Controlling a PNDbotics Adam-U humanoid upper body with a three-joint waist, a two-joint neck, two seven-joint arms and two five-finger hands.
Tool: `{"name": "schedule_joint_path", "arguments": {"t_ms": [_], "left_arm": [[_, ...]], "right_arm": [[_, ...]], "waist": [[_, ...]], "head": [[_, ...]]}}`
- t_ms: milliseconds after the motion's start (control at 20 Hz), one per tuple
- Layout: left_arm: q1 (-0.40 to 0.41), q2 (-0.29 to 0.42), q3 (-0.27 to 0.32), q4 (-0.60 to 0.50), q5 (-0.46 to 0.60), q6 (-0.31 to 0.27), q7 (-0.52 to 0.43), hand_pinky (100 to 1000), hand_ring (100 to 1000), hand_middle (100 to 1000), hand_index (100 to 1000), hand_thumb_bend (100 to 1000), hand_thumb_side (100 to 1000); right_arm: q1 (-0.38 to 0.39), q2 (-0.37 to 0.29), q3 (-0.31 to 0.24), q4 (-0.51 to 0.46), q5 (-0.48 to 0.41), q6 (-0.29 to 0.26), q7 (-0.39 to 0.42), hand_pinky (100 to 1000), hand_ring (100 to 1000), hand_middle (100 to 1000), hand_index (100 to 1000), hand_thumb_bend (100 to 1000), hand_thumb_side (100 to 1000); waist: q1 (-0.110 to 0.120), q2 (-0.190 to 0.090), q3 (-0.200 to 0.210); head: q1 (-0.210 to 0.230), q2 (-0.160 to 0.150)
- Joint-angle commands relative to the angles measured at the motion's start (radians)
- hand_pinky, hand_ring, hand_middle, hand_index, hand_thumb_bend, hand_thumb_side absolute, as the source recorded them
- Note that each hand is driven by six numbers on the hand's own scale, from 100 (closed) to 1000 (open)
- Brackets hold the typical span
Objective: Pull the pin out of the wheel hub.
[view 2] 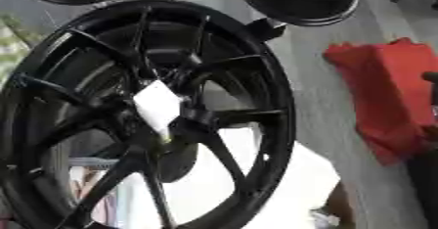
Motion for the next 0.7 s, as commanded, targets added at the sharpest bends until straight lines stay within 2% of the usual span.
{"name": "schedule_joint_path", "arguments": {"t_ms": [50,400,550,700], "left_arm": [[-0.007,0.012,0.004,-0.021,0.000,0.001,0.002,773,588,550,712,100,670],[-0.005,0.012,0.004,-0.021,0.000,0.001,0.003,774,588,550,712,100,671],[-0.004,0.014,0.003,-0.021,0.001,0.002,0.002,774,588,550,712,100,669],[-0.003,0.019,0.002,-0.021,0.002,0.002,0.001,774,588,550,712,100,667]], "right_arm": [[-0.003,-0.034,-0.005,-0.023,-0.005,-0.005,0.002,948,734,513,644,218,140],[-0.003,-0.069,0.002,-0.023,-0.006,-0.006,0.003,955,748,528,656,228,137],[-0.007,-0.135,0.015,-0.023,-0.009,-0.032,0.004,954,761,545,671,245,128],[-0.024,-0.242,0.032,-0.023,-0.021,-0.096,-0.005,949,780,571,689,272,113]], "waist": [[0.001,-0.023,0.001],[0.000,-0.025,0.003],[-0.001,-0.028,0.003],[-0.003,-0.034,0.004]], "head": [[-0.001,-0.009],[-0.003,-0.009],[-0.007,-0.008],[-0.012,-0.004]]}}
